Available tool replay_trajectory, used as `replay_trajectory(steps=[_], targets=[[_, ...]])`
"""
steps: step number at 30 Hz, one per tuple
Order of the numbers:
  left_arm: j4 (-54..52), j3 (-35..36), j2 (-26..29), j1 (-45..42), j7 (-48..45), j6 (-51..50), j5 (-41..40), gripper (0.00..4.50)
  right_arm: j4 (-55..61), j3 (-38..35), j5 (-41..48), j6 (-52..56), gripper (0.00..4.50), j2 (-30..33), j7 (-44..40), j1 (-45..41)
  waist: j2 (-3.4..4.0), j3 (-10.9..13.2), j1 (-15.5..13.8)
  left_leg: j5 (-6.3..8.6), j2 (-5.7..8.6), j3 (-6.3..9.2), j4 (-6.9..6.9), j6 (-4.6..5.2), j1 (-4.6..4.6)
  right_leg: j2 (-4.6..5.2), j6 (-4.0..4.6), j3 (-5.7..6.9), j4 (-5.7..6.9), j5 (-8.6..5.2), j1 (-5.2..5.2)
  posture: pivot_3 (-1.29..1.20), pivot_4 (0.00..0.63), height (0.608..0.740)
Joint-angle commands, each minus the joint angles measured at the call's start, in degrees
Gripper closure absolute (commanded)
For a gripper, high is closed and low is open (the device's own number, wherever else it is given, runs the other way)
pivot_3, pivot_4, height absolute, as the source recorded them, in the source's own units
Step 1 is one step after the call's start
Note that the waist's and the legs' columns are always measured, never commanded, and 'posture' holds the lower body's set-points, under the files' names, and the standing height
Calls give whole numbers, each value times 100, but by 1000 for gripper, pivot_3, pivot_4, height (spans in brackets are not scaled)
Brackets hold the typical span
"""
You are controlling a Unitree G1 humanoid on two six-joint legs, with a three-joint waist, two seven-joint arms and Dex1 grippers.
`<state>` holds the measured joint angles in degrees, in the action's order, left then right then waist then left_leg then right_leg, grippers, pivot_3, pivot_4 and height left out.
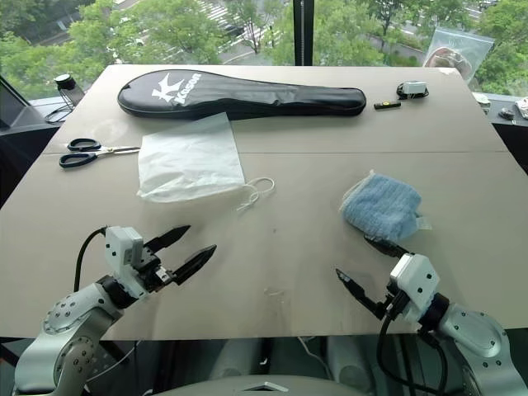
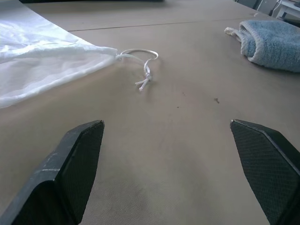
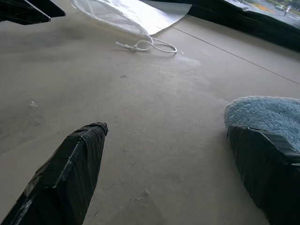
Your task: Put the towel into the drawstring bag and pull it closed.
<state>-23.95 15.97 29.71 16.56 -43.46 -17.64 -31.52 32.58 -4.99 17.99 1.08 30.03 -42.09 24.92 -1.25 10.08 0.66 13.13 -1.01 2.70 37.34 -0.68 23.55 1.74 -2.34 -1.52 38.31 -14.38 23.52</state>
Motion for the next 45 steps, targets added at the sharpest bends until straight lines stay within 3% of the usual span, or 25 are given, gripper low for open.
replay_trajectory(steps=[1,6,9,14,19,31,37,45], targets=[[-16,219,-51,-288,449,188,232,31,269,-29,115,-137,63,-22,10,-53,0,0,0,0,0,0,0,0,0,0,0,0,0,0,0,0,150,740],[128,246,-134,-1032,1717,507,1407,31,483,19,395,-17,63,-44,23,-447,-3,-4,-23,0,3,9,10,0,-10,-15,1,5,0,1,-16,0,150,740],[126,-64,135,-1182,2436,720,2809,31,562,35,500,87,63,29,-28,-596,-5,-4,-2,1,3,-6,2,-1,-42,-13,0,-8,-4,1,-41,0,150,740],[395,-739,912,-1354,2862,1160,4707,31,579,88,515,161,63,87,-27,-705,-4,-4,-5,1,3,-10,-19,-1,-67,-13,1,-10,-24,1,-65,0,150,740],[1025,-1176,1125,-1794,3146,1433,5544,31,539,158,436,197,63,84,28,-777,-4,-4,-12,2,-6,-10,-20,-1,-72,-8,1,-7,-29,1,-71,0,150,740],[2250,-1775,1097,-2842,3017,1832,5907,31,560,276,182,312,63,-44,395,-820,-4,-4,-7,2,-5,-9,-23,-1,-71,-5,-21,-1,-29,14,-71,0,150,740],[1747,-1414,1093,-2397,2495,2121,5095,31,652,277,215,393,63,-107,553,-790,-3,-4,14,2,-12,-12,-26,-1,-70,3,-3,-3,-30,25,-70,0,150,740],[1889,-1535,1027,-2443,2602,2191,5282,31,635,372,119,395,63,-133,602,-831,-3,-4,-16,2,-12,-12,-25,0,-72,3,-20,0,-30,14,-72,0,150,740]])
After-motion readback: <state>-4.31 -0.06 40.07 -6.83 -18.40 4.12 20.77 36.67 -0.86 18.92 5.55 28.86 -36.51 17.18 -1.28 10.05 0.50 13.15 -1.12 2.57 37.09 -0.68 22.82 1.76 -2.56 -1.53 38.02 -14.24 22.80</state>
